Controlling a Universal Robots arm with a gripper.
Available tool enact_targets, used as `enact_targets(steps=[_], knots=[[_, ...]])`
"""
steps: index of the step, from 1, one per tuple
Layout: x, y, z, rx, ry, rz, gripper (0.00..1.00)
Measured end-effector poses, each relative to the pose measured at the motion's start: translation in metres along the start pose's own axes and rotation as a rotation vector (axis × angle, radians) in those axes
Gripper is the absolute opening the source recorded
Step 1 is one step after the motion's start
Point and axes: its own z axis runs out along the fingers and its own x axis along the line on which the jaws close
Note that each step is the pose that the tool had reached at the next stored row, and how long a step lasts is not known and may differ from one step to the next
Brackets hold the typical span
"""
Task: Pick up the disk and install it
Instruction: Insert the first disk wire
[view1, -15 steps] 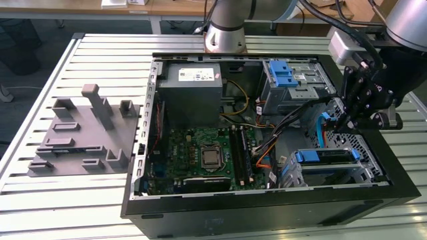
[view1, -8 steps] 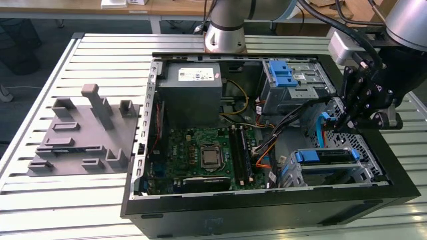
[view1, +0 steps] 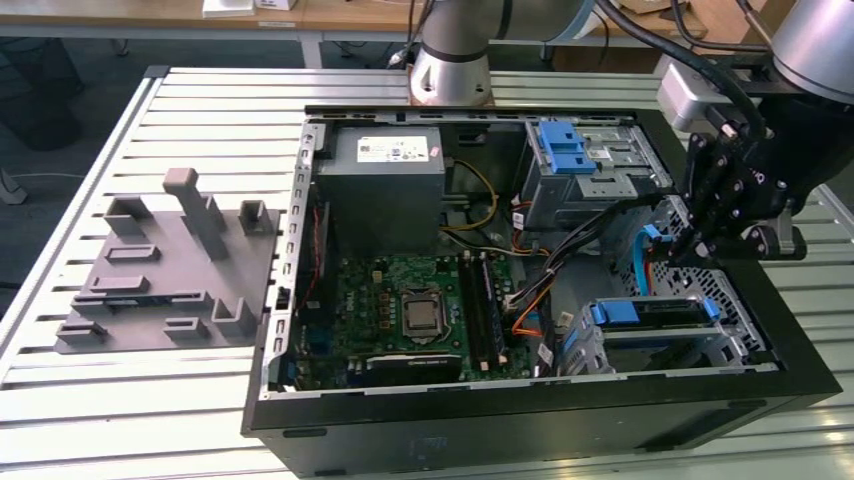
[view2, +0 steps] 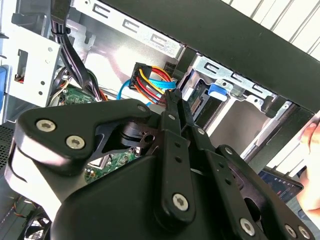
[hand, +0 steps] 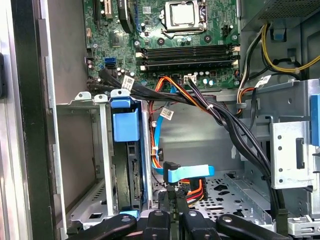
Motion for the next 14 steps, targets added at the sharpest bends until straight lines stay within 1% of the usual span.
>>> enact_targets(steps=[2, 8, 9, 10, 11, 13, 14], knots=[[0.0019, -0.0001, 0.0001, 0.0000, 0.0000, 0.000, 0.16], [0.0034, 0.0000, 0.0004, -0.0001, -0.0001, 0.000, 0.16], [0.0034, 0.0001, 0.0003, -0.0017, 0.0000, 0.000, 0.16], [0.0035, 0.0001, 0.0003, -0.0048, 0.0005, 0.001, 0.16], [0.0035, 0.0001, 0.0002, -0.0099, 0.0009, 0.002, 0.16], [0.0035, 0.0001, 0.0003, -0.0234, 0.0020, 0.003, 0.16], [0.0036, -0.0001, 0.0004, -0.0277, 0.0024, 0.003, 0.16]])
